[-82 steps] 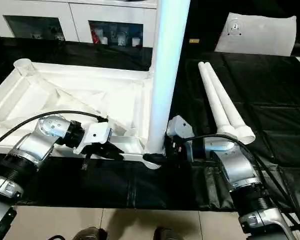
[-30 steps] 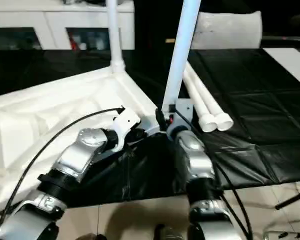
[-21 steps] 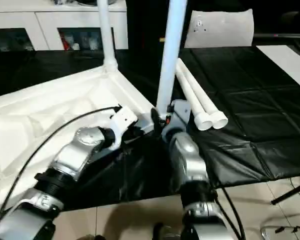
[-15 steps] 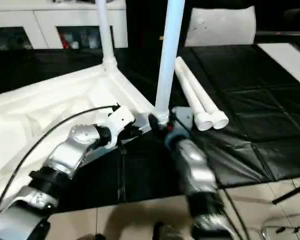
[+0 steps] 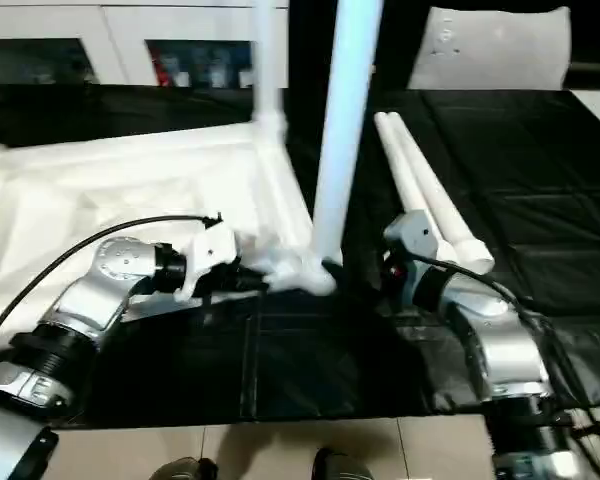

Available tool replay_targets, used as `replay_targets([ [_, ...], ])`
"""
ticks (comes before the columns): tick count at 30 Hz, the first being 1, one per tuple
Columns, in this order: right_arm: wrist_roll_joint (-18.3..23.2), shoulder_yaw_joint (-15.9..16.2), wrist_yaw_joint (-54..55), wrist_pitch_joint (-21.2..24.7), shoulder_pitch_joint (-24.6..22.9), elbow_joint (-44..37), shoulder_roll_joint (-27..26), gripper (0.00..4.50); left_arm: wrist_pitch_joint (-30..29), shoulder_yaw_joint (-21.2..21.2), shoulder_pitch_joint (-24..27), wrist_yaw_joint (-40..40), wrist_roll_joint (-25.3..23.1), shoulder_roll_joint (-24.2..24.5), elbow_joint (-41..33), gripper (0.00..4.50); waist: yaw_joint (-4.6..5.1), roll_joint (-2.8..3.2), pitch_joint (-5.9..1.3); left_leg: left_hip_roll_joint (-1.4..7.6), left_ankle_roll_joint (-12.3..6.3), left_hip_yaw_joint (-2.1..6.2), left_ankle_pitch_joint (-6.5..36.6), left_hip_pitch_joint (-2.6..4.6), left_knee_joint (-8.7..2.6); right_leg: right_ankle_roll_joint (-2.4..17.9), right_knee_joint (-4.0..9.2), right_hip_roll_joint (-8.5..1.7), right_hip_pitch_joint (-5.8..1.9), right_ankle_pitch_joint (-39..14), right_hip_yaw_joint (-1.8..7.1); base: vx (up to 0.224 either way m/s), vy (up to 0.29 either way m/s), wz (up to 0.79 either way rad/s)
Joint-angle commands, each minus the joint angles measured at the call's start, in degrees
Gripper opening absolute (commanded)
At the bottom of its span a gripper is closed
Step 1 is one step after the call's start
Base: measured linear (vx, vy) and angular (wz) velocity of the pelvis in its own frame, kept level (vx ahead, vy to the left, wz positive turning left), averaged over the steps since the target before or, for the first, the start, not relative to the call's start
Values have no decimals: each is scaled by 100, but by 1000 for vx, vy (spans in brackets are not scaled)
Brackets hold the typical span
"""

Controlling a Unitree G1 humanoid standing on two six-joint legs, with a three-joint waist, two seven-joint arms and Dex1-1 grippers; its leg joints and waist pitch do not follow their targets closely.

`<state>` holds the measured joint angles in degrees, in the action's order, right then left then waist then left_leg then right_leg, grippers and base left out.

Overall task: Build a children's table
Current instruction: Rotate leg to tighten

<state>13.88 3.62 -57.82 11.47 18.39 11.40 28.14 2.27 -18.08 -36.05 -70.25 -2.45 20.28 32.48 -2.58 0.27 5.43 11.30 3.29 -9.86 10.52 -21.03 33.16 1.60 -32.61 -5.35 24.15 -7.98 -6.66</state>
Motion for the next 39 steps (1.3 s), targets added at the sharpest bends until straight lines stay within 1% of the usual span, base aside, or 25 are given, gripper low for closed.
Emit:
replay_targets([
  [1, -30, 202, -431, -3, 75, -9, 183, 444, 228, -305, -65, -416, -99, 65, 154, 0, -2, -61, -477, 192, -772, -17, 749, 37, -298, 1329, 295, -310, -404, -1330, 330, 0, 0, 0],
  [3, -44, 378, -814, -22, 163, 83, 361, 444, 362, -324, -130, -736, -9, 126, 256, 0, -14, -95, -446, 185, -615, -24, 1066, 52, -307, 1175, 354, -309, -385, -1849, 326, 0, 0, 0],
  [4, -20, 476, -1106, -10, 253, 166, 423, 444, 461, -367, -172, -974, 17, 187, 288, 0, -13, -110, -422, 183, -479, -8, 1298, 47, -311, 998, 389, -324, -373, -2351, 335, 0, 0, 0],
  [5, -20, 476, -1106, -10, 253, 166, 423, 444, 461, -367, -172, -974, 17, 187, 288, 0, -12, -114, -421, 179, -452, 0, 1307, 41, -309, 958, 389, -328, -378, -2438, 335, 0, 0, 0],
  [6, -26, 533, -1249, -14, 296, 201, 439, 428, 497, -396, -192, -1080, 10, 222, 294, 0, -21, -108, -417, 185, -424, 1, 1314, 51, -318, 918, 404, -332, -372, -2531, 339, 0, 0, 0],
  [7, -55, 593, -1364, -57, 344, 254, 443, 418, 569, -414, -223, -1168, 3, 245, 327, 0, -28, -112, -412, 185, -399, -7, 1365, 96, -311, 895, 433, -333, -332, -2664, 346, 0, 0, 0],
  [8, -72, 627, -1428, -87, 374, 289, 445, 418, 622, -423, -245, -1216, 0, 256, 355, 0, -29, -98, -413, 186, -384, -7, 1385, 98, -313, 894, 448, -330, -325, -2714, 346, 0, 0, 0],
  [9, -83, 666, -1479, -108, 416, 343, 431, 407, 640, -437, -271, -1283, 5, 272, 387, 0, -31, -139, -408, 192, -374, -4, 1377, 87, -321, 883, 437, -320, -327, -2682, 344, 0, 0, 0],
  [10, -96, 713, -1514, -130, 458, 397, 411, 391, 664, -457, -294, -1346, 8, 293, 415, 0, -39, -138, -414, 196, -364, 1, 1332, 83, -324, 887, 418, -326, -334, -2621, 351, 0, 0, 0],
  [12, -116, 744, -1529, -159, 476, 417, 404, 391, 692, -465, -305, -1358, 3, 301, 424, 0, -43, -123, -409, 201, -361, 5, 1331, 82, -329, 903, 408, -324, -330, -2592, 353, 0, 0, 0],
  [13, -109, 778, -1566, -166, 497, 428, 398, 366, 713, -466, -322, -1374, 5, 301, 447, 0, -44, -123, -412, 205, -348, 5, 1350, 84, -330, 908, 409, -326, -329, -2582, 358, 0, 0, 0],
  [15, -110, 874, -1659, -197, 573, 499, 346, 352, 792, -479, -384, -1431, -4, 289, 536, 0, -45, -141, -421, 202, -354, 6, 1296, 63, -331, 955, 383, -323, -345, -2414, 364, 0, 0, 0],
  [16, -110, 878, -1662, -200, 576, 504, 344, 344, 795, -479, -387, -1434, -4, 288, 541, 0, -47, -131, -420, 199, -360, 7, 1277, 61, -329, 973, 376, -323, -342, -2368, 365, 0, 0, 0],
  [19, -125, 916, -1723, -233, 618, 567, 315, 317, 843, -472, -415, -1484, 1, 278, 601, 0, -56, -152, -432, 204, -382, -6, 1176, 60, -322, 1068, 341, -322, -351, -2101, 383, 0, 0, 0],
  [21, -172, 979, -1787, -297, 653, 634, 275, 309, 894, -471, -452, -1524, 3, 266, 673, 0, -58, -156, -432, 194, -411, -16, 1145, 55, -314, 1093, 333, -316, -352, -2068, 383, 0, 0, 0],
  [22, -186, 998, -1800, -319, 662, 655, 267, 291, 906, -474, -462, -1530, 5, 265, 691, 0, -69, -153, -430, 203, -415, -14, 1096, 56, -315, 1113, 323, -323, -355, -2019, 390, 0, 0, 0],
  [27, -193, 1033, -1819, -343, 692, 725, 208, 272, 920, -464, -475, -1513, 26, 272, 739, 0, -65, -152, -416, 204, -406, -12, 1128, 43, -321, 1131, 322, -322, -361, -2045, 386, 0, 0, 0],
  [28, -173, 1041, -1804, -294, 670, 698, 182, 269, 862, -426, -463, -1486, 57, 266, 744, 0, -66, -128, -407, 206, -382, -6, 1182, 50, -328, 1106, 330, -324, -357, -2134, 386, 0, 0, 0],
  [32, -58, 950, -1519, 22, 569, 590, 23, 268, 452, -238, -386, -1227, 216, 173, 597, 0, -58, -141, -387, 194, -320, -2, 1300, 52, -338, 1034, 368, -324, -358, -2406, 378, 0, 0, 0],
  [33, 88, 809, -1201, 299, 481, 492, -166, 268, 205, -150, -349, -883, 207, 83, 498, 0, -51, -144, -377, 196, -296, 2, 1354, 57, -343, 987, 392, -328, -348, -2553, 377, 0, 0, 0],
  [34, 96, 801, -1181, 315, 476, 485, -178, 267, 189, -146, -347, -861, 206, 77, 492, 0, -39, -149, -374, 195, -275, 1, 1391, 60, -343, 966, 393, -323, -338, -2614, 379, 0, 0, 0],
  [36, 117, 730, -903, 452, 423, 440, -309, 267, 8, -100, -328, -629, 184, 12, 434, 0, -21, -155, -358, 183, -214, 17, 1469, 76, -354, 839, 441, -324, -326, -2902, 365, 0, 0, 0],
  [37, 74, 669, -531, 527, 362, 411, -480, 267, -190, -31, -305, -326, 167, -87, 373, 0, 10, -145, -338, 175, -152, 38, 1629, 94, -357, 717, 496, -332, -298, -3236, 340, 0, 0, 0],
  [38, 24, 574, 45, 671, 279, 377, -787, 267, -436, 49, -274, 71, 155, -259, 279, 0, 23, -146, -334, 165, -133, 45, 1680, 95, -355, 668, 506, -331, -297, -3333, 331, 0, 0, 0],
  [39, 24, 574, 45, 671, 279, 377, -787, 266, -436, 49, -274, 71, 155, -259, 279, 0, 45, -150, -335, 174, -101, 48, 1681, 88, -365, 643, 501, -330, -299, -3340, 337, 0, 0, 0],
])
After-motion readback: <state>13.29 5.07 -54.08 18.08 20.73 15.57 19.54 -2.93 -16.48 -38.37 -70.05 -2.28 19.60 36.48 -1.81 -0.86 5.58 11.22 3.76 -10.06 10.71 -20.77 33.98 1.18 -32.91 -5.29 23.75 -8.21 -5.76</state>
